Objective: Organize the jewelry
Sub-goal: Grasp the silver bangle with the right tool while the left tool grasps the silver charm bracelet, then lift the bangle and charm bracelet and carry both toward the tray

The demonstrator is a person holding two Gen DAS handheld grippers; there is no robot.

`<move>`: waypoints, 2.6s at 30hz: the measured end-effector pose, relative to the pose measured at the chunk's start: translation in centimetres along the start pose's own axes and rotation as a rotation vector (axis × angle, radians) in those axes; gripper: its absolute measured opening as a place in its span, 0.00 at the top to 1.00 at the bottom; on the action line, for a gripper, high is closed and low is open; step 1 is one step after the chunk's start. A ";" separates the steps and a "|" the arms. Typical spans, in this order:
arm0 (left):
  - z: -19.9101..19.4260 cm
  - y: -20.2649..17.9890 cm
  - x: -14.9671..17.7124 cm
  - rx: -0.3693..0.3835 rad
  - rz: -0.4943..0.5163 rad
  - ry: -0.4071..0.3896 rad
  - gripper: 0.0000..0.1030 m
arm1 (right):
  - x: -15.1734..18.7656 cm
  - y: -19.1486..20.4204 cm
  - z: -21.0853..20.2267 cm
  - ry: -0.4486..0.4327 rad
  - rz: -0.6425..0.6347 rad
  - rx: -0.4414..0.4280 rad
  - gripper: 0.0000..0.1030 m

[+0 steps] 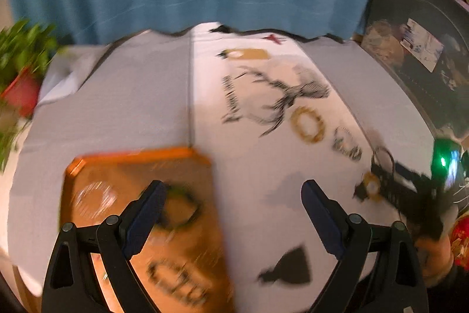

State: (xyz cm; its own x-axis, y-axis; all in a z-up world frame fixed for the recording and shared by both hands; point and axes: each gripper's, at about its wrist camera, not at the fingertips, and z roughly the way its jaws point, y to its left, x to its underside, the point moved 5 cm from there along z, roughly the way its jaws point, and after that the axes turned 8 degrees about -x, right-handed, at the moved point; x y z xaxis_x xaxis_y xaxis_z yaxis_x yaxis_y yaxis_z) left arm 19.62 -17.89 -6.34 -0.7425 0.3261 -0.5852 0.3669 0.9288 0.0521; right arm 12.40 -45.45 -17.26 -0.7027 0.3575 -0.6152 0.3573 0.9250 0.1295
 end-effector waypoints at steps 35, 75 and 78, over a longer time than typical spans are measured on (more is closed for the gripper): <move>11.1 -16.7 -3.3 0.355 0.002 0.276 0.97 | 0.1 -5.5 0.1 -0.058 -0.018 0.024 0.39; -20.2 4.1 15.5 0.254 -0.102 -0.038 0.97 | 14.8 11.0 -27.8 -0.089 -0.283 -0.189 0.39; -21.3 5.2 17.5 0.243 -0.121 -0.044 0.97 | 16.1 12.3 -28.9 -0.087 -0.308 -0.202 0.39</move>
State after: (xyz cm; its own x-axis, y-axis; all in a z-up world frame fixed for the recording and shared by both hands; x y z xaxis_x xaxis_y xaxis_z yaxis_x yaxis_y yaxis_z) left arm -3.42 -3.62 0.95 -0.7657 0.2022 -0.6106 0.4045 0.8895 -0.2126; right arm -12.35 -24.58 -3.09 -0.7000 0.0542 -0.7121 0.0025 0.9973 0.0734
